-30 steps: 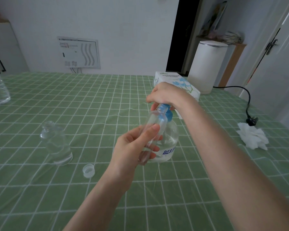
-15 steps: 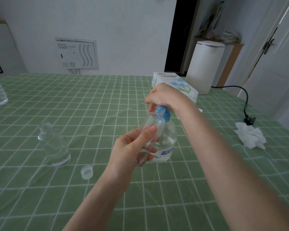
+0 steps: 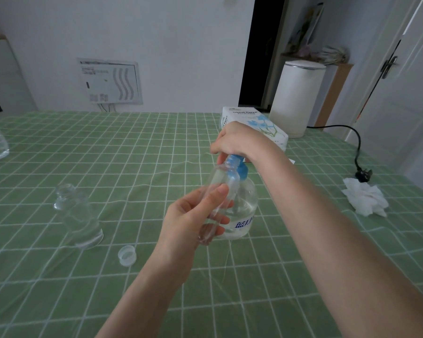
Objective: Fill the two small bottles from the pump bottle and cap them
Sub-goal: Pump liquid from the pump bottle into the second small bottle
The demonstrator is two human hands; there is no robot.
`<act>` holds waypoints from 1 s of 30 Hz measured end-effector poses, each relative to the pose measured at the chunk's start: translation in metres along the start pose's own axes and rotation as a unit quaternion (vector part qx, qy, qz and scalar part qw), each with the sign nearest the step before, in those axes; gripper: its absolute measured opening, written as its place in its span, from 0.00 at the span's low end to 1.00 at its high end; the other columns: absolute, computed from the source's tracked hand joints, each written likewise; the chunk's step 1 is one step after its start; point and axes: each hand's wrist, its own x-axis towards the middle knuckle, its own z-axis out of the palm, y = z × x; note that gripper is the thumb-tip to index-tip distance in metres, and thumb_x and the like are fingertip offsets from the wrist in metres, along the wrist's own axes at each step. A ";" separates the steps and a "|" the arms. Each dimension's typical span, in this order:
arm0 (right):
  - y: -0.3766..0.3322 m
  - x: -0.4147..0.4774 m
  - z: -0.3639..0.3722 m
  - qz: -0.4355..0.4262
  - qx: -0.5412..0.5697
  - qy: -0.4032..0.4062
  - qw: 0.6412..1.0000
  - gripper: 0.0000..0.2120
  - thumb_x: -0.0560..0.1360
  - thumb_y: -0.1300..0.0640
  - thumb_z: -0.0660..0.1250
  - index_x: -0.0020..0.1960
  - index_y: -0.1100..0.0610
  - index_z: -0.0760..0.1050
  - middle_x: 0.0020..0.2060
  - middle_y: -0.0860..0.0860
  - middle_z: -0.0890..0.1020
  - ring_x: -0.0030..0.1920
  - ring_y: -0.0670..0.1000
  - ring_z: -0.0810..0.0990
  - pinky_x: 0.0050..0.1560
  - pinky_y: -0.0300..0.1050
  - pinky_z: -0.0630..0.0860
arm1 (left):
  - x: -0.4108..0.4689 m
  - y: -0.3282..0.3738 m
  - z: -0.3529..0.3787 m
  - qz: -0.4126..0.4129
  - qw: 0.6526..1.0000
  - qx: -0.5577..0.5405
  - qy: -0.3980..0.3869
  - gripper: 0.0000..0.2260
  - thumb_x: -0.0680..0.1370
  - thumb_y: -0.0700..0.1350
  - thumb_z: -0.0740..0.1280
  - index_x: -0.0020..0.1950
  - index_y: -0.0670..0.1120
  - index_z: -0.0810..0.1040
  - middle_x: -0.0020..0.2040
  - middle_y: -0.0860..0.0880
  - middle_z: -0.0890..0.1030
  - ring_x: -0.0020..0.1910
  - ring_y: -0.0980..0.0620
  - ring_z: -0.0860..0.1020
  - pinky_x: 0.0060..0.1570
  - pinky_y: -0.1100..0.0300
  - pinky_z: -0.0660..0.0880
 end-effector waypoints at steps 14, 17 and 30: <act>0.004 0.001 0.005 0.002 -0.003 -0.015 1.000 0.14 0.76 0.57 0.65 0.60 0.60 0.76 0.54 0.55 0.83 0.43 0.53 0.77 0.36 0.40 0.70 | 0.000 -0.003 -0.003 -0.013 1.000 0.013 0.005 0.10 0.67 0.55 0.74 0.43 0.50 0.86 0.42 0.47 0.86 0.29 0.58 0.78 0.28 0.66 0.74; 0.001 0.000 0.000 -0.008 -0.009 -0.006 1.000 0.14 0.76 0.58 0.63 0.59 0.61 0.76 0.54 0.56 0.83 0.44 0.53 0.77 0.36 0.40 0.69 | 0.000 -0.002 -0.001 -0.002 1.000 -0.003 0.001 0.12 0.65 0.55 0.72 0.42 0.50 0.86 0.41 0.47 0.85 0.29 0.58 0.78 0.29 0.66 0.74; -0.001 -0.003 0.000 0.006 -0.020 -0.020 1.000 0.14 0.76 0.56 0.63 0.59 0.61 0.76 0.55 0.54 0.83 0.41 0.53 0.76 0.32 0.39 0.68 | -0.001 -0.001 -0.001 -0.004 1.000 -0.011 0.003 0.14 0.62 0.56 0.72 0.42 0.49 0.86 0.40 0.47 0.85 0.29 0.58 0.78 0.28 0.66 0.74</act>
